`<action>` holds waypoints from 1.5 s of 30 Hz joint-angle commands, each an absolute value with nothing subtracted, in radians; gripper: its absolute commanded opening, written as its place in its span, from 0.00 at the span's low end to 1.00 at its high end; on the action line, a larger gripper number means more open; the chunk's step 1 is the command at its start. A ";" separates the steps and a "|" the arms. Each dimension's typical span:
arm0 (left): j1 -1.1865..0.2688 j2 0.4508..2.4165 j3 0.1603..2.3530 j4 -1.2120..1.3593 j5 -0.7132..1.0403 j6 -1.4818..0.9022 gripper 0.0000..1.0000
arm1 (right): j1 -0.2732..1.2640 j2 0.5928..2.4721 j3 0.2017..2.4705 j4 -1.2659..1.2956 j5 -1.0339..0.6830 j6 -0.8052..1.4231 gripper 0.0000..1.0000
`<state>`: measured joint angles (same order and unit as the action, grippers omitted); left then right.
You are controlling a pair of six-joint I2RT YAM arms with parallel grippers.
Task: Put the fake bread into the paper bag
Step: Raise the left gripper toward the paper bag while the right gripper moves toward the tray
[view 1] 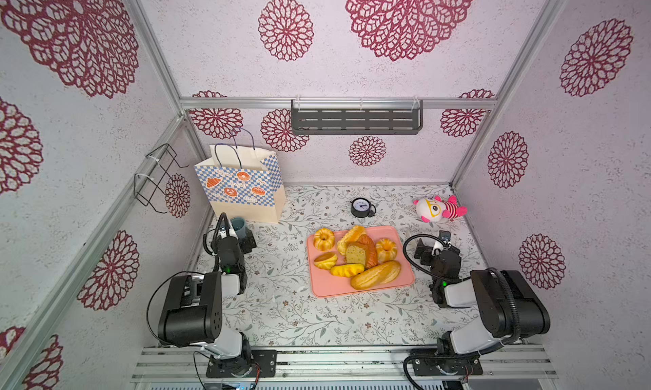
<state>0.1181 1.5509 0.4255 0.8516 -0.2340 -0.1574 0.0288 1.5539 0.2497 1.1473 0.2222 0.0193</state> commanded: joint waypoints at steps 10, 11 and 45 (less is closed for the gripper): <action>0.115 1.552 0.424 0.874 -0.234 -0.138 0.97 | 0.026 1.536 0.262 1.185 0.210 0.022 0.99; 0.115 1.552 0.423 0.874 -0.233 -0.138 0.97 | 0.026 1.535 0.262 1.185 0.210 0.022 0.99; 0.086 1.101 0.826 -0.325 -0.137 -0.698 0.97 | 0.025 0.761 0.613 -0.180 0.339 0.455 0.99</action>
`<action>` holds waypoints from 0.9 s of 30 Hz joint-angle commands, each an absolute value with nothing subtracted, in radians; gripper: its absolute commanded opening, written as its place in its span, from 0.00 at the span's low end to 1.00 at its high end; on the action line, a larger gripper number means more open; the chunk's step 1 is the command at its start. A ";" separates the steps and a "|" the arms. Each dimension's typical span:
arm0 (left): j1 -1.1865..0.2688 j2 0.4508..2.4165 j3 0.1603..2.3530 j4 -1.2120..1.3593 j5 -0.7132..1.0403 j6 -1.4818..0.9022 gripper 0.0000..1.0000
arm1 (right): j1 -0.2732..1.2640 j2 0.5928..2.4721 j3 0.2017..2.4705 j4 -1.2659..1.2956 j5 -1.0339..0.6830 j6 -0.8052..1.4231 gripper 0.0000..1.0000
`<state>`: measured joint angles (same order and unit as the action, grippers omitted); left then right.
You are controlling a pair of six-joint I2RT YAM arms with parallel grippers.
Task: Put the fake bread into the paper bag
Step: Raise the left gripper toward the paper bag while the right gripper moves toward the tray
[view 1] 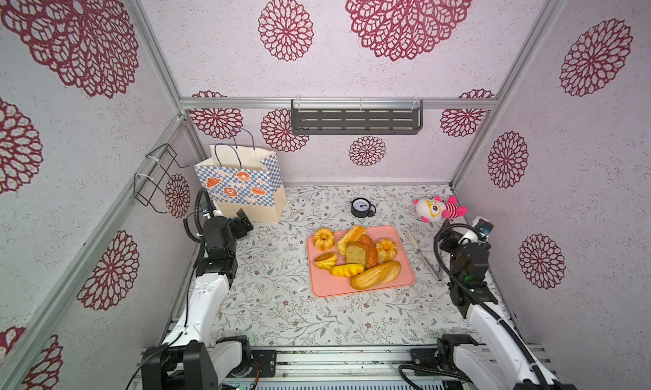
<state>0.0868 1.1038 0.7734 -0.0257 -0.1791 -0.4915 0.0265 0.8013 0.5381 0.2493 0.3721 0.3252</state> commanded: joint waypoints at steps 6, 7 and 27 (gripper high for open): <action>0.085 0.996 0.827 -0.371 -0.051 -0.987 0.97 | 0.014 0.736 0.721 -0.544 0.279 0.611 0.99; 0.087 0.976 0.818 -0.363 -0.047 -1.035 0.97 | 0.012 0.753 0.731 -0.567 0.239 0.638 0.99; 0.106 1.453 1.669 -0.787 0.063 -1.145 0.76 | 0.100 1.020 1.061 -0.595 -0.168 0.607 0.89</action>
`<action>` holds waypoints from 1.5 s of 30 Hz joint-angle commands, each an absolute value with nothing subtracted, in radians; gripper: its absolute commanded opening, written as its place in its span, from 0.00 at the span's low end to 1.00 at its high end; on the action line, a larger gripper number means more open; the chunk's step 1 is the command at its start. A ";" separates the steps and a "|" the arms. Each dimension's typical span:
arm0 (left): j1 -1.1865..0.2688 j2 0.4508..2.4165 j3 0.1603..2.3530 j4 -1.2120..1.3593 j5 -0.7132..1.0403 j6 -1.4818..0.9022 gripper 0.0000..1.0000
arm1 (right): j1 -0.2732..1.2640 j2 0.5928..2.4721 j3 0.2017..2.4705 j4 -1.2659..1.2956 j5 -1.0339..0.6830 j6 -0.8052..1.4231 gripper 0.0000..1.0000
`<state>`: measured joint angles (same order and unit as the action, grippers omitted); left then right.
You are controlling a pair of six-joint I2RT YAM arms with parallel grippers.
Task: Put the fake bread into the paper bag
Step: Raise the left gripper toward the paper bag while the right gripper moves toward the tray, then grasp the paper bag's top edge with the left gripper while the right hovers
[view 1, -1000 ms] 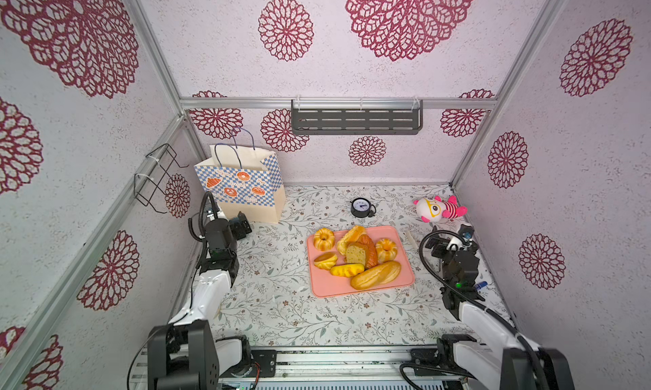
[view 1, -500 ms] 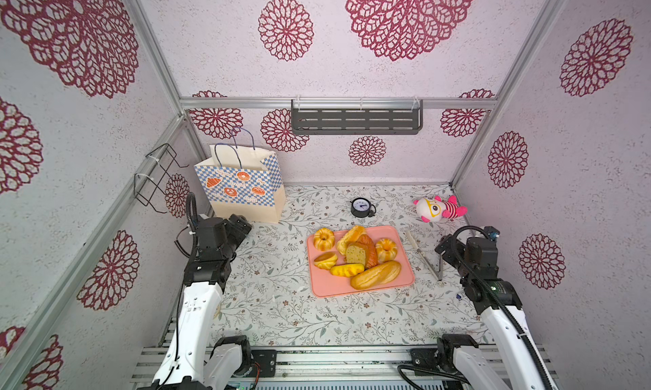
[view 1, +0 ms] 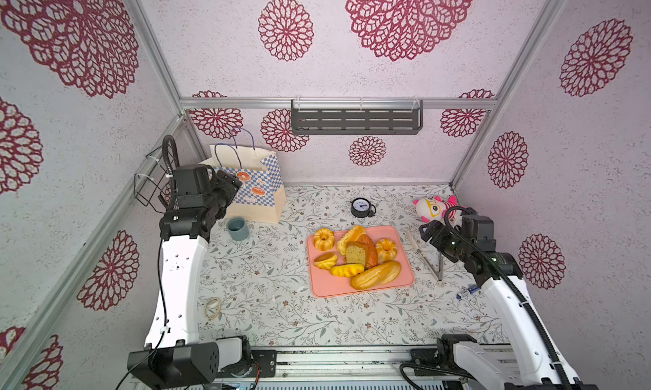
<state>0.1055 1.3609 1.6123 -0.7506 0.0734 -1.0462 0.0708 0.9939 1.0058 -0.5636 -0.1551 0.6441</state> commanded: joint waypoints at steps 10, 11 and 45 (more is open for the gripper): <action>0.064 1.766 1.995 -0.863 0.022 -1.340 0.68 | 0.257 1.166 1.176 -0.610 -0.053 0.604 0.90; 0.060 1.792 2.031 -0.888 0.014 -1.356 0.69 | 0.269 1.185 1.184 -0.611 -0.042 0.608 0.89; 0.009 2.111 2.249 -0.922 -0.017 -1.385 0.58 | 0.719 1.736 1.749 -0.692 0.092 0.524 0.84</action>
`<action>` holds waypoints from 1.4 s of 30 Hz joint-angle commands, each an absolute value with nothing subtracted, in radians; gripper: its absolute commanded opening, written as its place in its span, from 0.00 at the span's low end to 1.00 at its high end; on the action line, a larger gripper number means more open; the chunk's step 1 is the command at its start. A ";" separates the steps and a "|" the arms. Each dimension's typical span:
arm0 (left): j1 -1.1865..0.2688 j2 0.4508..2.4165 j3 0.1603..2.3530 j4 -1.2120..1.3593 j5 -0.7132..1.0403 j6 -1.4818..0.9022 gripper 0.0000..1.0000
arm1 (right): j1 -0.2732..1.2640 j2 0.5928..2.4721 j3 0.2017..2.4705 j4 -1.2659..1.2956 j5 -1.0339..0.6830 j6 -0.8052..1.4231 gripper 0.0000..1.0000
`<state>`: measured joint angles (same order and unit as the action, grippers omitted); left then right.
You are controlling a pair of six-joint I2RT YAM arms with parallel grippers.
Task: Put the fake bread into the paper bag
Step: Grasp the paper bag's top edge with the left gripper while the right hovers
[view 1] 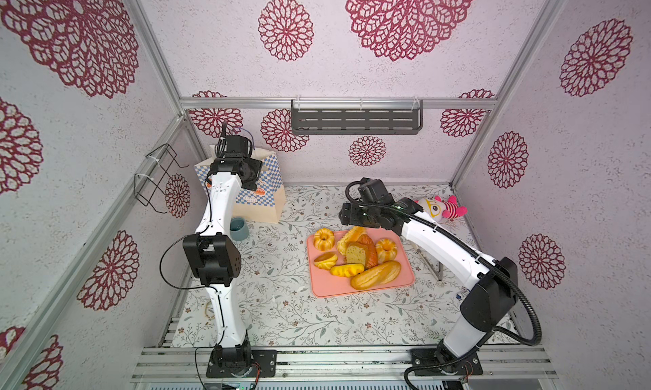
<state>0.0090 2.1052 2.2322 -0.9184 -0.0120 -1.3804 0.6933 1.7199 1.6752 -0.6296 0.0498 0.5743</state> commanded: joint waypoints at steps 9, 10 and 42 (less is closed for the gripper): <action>0.008 2.083 2.211 -0.896 0.011 -1.379 0.41 | 0.739 1.799 1.830 -0.741 0.112 0.514 0.84; 0.008 2.083 2.212 -0.897 0.016 -1.377 0.39 | 0.741 1.798 1.829 -0.742 0.113 0.515 0.84; -0.025 1.974 2.163 -0.853 0.219 -1.159 0.00 | 0.746 1.729 1.736 -0.721 0.129 0.571 0.77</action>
